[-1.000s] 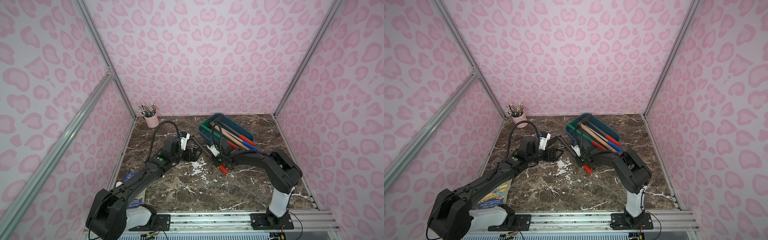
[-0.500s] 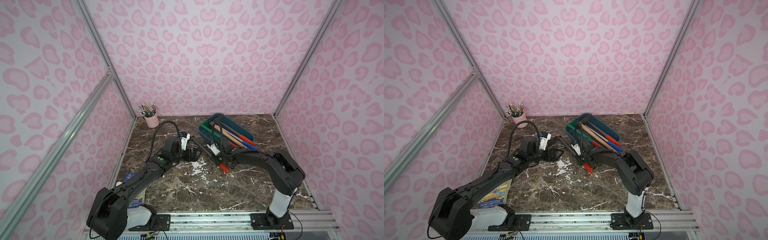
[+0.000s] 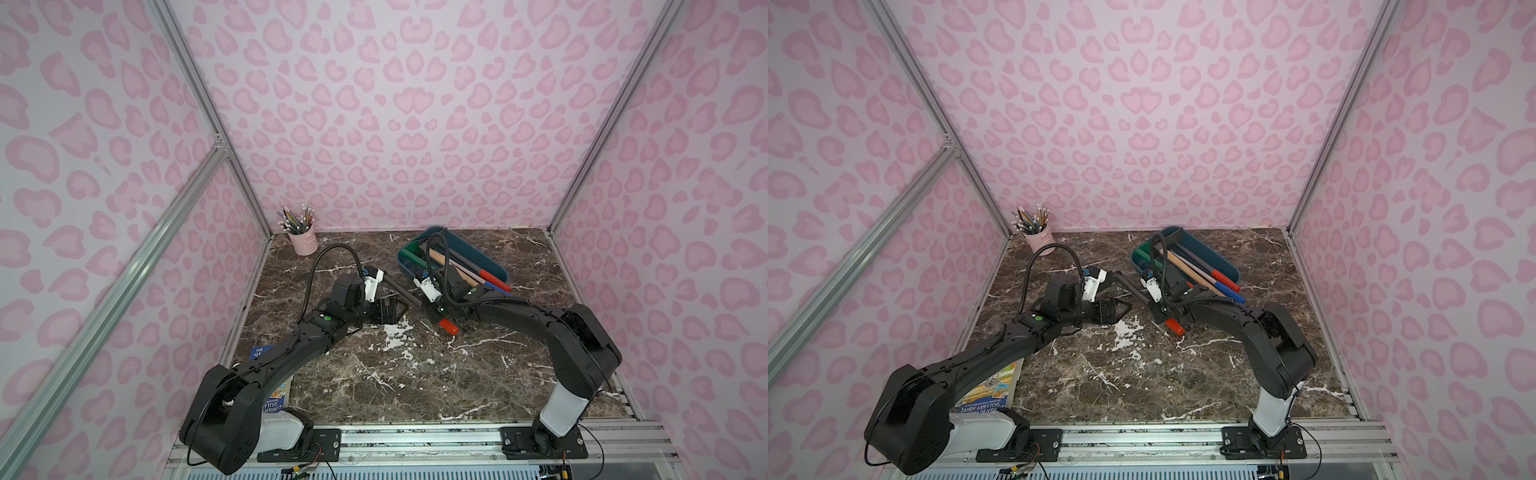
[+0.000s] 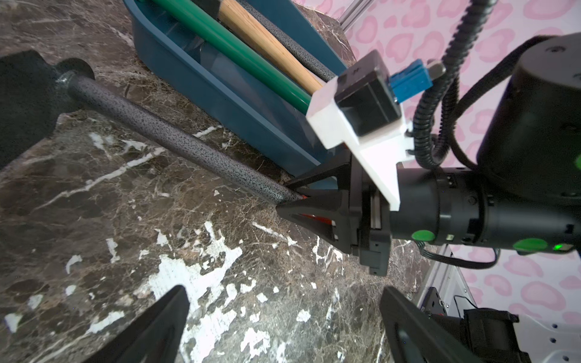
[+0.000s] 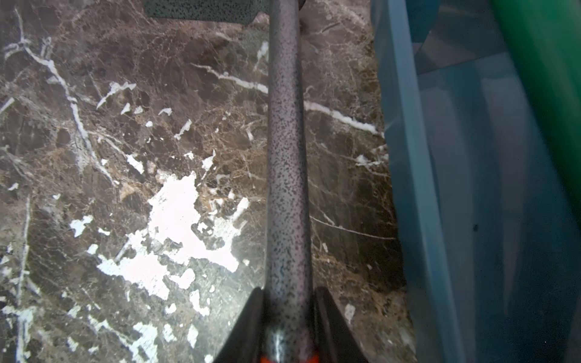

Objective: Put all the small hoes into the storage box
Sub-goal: Pick up the hoe from the center of the board.

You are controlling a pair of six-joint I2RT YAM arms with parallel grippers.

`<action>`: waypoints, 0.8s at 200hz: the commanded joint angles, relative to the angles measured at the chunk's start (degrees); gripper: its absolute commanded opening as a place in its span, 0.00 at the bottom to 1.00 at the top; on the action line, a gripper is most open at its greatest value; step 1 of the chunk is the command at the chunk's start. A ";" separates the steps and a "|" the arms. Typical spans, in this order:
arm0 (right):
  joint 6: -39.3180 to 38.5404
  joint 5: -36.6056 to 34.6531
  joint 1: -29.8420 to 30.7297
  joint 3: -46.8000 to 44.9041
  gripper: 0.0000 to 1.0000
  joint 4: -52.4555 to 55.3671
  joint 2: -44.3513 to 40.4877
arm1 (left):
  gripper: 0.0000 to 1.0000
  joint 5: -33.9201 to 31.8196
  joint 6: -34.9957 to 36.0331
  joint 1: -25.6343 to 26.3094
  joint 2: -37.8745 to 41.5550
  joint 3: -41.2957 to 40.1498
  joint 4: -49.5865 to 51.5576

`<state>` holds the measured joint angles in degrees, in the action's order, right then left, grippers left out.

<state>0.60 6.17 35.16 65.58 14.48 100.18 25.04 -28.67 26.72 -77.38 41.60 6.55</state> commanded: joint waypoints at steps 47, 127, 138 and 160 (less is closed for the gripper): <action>1.42 0.42 0.00 2.69 0.00 0.32 -1.91 | 0.98 0.14 -0.76 -0.08 0.66 0.40 -2.84; 2.12 -0.04 -0.18 3.84 0.00 1.24 -4.54 | 0.98 -0.43 -0.51 -0.13 0.53 0.92 -2.37; 2.12 -0.06 -0.18 4.00 0.00 1.38 -4.85 | 0.98 -0.43 -0.59 -0.17 0.54 1.02 -2.37; 2.21 -0.01 -0.42 4.34 0.00 1.50 -5.63 | 0.98 -0.56 -0.60 -0.17 0.49 1.33 -2.18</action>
<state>2.13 5.87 34.85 68.27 19.07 95.94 25.02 -29.39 26.68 -76.97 42.19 6.17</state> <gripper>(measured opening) 0.284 0.982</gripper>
